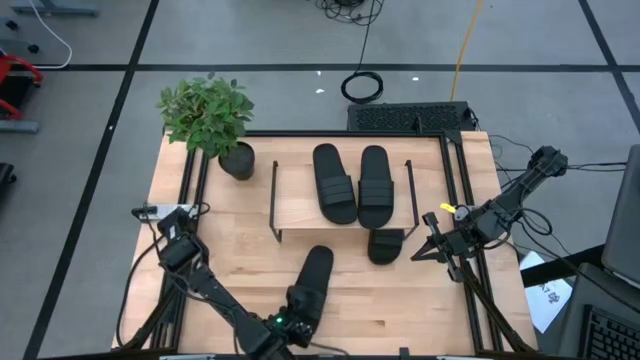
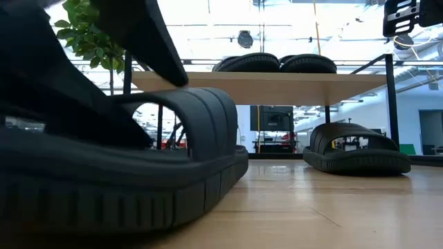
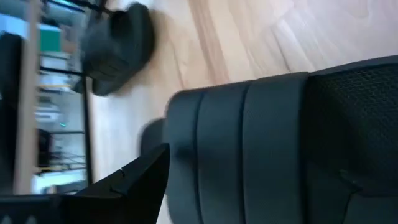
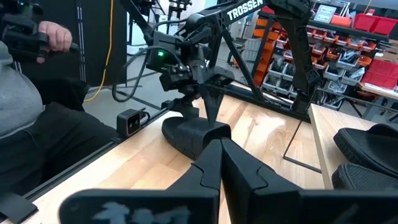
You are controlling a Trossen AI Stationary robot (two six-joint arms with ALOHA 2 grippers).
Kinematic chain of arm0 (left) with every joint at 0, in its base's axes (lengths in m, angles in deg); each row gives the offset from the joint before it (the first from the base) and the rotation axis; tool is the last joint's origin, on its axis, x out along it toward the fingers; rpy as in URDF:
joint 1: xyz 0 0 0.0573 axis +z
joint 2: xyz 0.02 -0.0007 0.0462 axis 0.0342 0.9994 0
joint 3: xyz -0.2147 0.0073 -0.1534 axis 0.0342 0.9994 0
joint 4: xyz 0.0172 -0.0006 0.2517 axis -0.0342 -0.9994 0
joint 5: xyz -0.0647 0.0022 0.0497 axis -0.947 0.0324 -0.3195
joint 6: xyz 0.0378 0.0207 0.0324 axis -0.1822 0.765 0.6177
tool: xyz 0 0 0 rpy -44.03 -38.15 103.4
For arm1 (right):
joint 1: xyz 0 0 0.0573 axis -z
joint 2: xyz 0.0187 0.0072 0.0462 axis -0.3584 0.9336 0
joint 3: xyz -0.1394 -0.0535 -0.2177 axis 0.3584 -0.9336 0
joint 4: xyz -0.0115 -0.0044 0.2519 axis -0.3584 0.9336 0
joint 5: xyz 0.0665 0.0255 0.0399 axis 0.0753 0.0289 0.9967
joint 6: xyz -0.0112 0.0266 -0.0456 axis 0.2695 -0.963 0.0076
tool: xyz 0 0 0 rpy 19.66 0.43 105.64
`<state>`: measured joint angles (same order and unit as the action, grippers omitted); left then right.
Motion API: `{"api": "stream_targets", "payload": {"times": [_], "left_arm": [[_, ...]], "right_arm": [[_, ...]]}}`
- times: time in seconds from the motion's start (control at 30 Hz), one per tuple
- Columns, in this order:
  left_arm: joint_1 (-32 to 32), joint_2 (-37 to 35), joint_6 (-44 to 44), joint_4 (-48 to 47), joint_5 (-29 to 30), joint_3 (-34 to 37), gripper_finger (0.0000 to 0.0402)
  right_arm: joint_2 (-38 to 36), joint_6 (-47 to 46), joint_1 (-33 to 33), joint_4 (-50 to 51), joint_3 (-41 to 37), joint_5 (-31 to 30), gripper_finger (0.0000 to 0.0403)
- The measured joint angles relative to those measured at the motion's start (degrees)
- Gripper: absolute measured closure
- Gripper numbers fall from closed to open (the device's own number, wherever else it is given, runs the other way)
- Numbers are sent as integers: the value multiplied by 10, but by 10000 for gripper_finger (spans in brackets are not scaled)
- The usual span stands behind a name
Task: Pick and place slides into the shelf
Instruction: Put the black slide under the shelf
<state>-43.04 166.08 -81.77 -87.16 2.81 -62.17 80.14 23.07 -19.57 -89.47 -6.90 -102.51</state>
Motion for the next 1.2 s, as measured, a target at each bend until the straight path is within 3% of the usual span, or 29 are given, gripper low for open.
{"api": "stream_targets", "payload": {"times": [0.13,0.23,0.3,0.5,0.87,1.07,1.2], "left_arm": [[20,-1,-21,1,-37,0,114],[28,-1,-17,0,-59,0,144],[33,-1,-24,0,-59,0,189],[35,-1,-24,0,-54,1,377],[87,-1,-112,8,-8,1,394],[147,-1,-106,10,-3,1,397],[180,0,-58,10,3,1,397]], "right_arm": [[0,0,0,0,0,0,403],[0,1,0,0,0,0,403],[0,1,0,0,0,0,403],[0,1,0,0,0,0,403],[0,2,0,1,0,0,403],[0,2,0,1,0,0,403],[0,2,0,1,0,0,403]]}}
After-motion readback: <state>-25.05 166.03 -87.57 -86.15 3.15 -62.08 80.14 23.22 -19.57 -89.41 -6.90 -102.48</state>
